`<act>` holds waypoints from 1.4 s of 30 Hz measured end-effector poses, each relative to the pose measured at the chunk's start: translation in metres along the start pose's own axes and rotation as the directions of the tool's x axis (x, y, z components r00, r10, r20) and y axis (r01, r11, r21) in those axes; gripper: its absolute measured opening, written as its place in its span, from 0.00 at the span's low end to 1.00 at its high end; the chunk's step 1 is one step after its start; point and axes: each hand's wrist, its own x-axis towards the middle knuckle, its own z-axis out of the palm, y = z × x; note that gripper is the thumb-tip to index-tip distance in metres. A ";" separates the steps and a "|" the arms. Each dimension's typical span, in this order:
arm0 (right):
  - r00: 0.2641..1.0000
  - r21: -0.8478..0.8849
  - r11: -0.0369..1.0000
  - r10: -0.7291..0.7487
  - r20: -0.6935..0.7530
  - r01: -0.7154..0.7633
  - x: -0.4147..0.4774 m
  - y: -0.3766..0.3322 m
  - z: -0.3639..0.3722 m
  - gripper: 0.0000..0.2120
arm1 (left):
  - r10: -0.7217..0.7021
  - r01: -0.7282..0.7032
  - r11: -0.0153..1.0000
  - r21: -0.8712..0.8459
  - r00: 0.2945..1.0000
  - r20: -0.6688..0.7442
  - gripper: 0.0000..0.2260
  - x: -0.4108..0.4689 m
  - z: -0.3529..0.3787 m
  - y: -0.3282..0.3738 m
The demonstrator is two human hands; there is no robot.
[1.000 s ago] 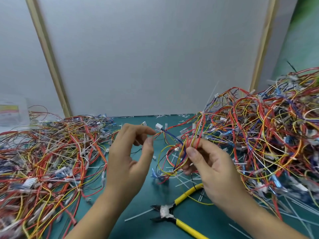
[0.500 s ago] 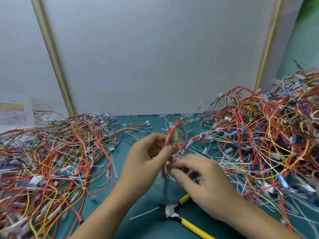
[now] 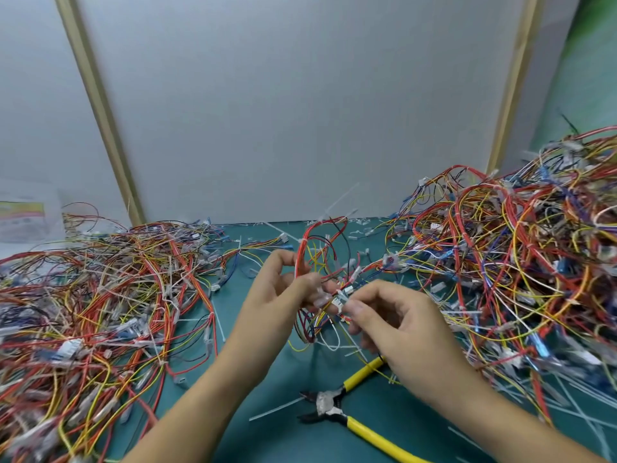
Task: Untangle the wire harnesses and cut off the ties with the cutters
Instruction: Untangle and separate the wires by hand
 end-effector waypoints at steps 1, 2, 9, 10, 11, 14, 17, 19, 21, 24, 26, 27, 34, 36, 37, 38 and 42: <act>1.000 0.009 1.000 0.006 0.007 -0.006 0.000 0.001 -0.001 0.09 | 0.007 -0.009 0.997 0.074 1.000 0.023 0.11 0.000 -0.001 -0.001; 1.000 0.006 1.000 0.001 0.016 -0.001 0.000 0.001 -0.001 0.09 | 0.004 -0.010 0.991 0.134 0.999 0.043 0.14 -0.001 -0.001 -0.002; 0.996 -0.191 0.978 -0.077 0.054 0.086 -0.003 0.002 -0.003 0.07 | -0.066 0.052 0.988 0.143 0.994 0.093 0.20 -0.001 -0.001 -0.003; 0.995 -0.207 0.974 -0.078 0.060 0.089 -0.002 0.003 -0.004 0.08 | -0.065 0.054 0.990 0.126 0.995 0.080 0.20 -0.001 -0.001 -0.003; 0.995 -0.211 0.973 -0.074 0.070 0.088 -0.001 0.003 -0.003 0.08 | -0.067 0.059 0.992 0.114 0.996 0.066 0.21 -0.001 0.000 -0.003; 0.992 -0.186 0.979 -0.058 0.111 0.078 0.001 0.006 -0.005 0.09 | -0.091 0.087 0.992 0.092 0.995 0.034 0.23 0.000 0.001 -0.005; 0.986 -0.132 0.989 -0.038 0.165 0.060 0.003 0.004 -0.005 0.08 | -0.102 0.102 0.993 0.061 0.995 -0.003 0.22 0.002 -0.001 -0.005; 0.982 -0.102 0.993 -0.038 0.183 0.057 0.005 0.003 -0.005 0.08 | -0.104 0.105 0.993 0.056 0.994 -0.017 0.21 0.003 -0.001 -0.006; 0.982 -0.083 0.995 -0.035 0.183 0.051 0.005 0.003 -0.005 0.08 | -0.105 0.105 0.993 0.057 0.994 -0.014 0.21 0.003 -0.002 -0.006; 0.986 -0.068 0.997 -0.033 0.166 0.044 0.004 0.005 -0.005 0.08 | -0.100 0.099 0.992 0.084 0.995 0.015 0.19 0.003 -0.003 -0.007; 0.986 -0.067 0.997 -0.020 0.164 0.031 0.003 0.006 -0.004 0.08 | -0.109 0.107 0.991 0.078 0.994 0.026 0.19 0.002 -0.003 -0.008; 0.986 -0.063 0.998 -0.016 0.166 0.026 0.003 0.006 -0.004 0.08 | -0.110 0.108 0.992 0.067 0.994 0.022 0.18 0.003 -0.004 -0.009; 0.985 -0.069 0.997 -0.031 0.170 0.044 0.005 0.006 -0.004 0.08 | -0.114 0.113 0.992 0.047 0.993 0.010 0.17 0.003 -0.003 -0.008; 0.985 -0.069 0.997 -0.030 0.169 0.043 0.005 0.007 -0.004 0.08 | -0.114 0.113 0.992 0.052 0.993 0.004 0.17 0.003 -0.003 -0.009; 0.984 -0.067 0.997 -0.030 0.176 0.042 0.006 0.007 -0.004 0.08 | -0.111 0.111 0.992 0.055 0.994 -0.005 0.17 0.003 -0.003 -0.009; 0.982 -0.065 0.997 -0.027 0.186 0.040 0.006 0.007 -0.004 0.08 | -0.109 0.110 0.992 0.056 0.994 -0.014 0.17 0.003 -0.004 -0.008; 0.978 -0.059 0.997 -0.030 0.207 0.043 0.007 0.010 -0.003 0.09 | -0.120 0.122 0.990 0.076 0.992 -0.038 0.17 0.004 -0.004 -0.007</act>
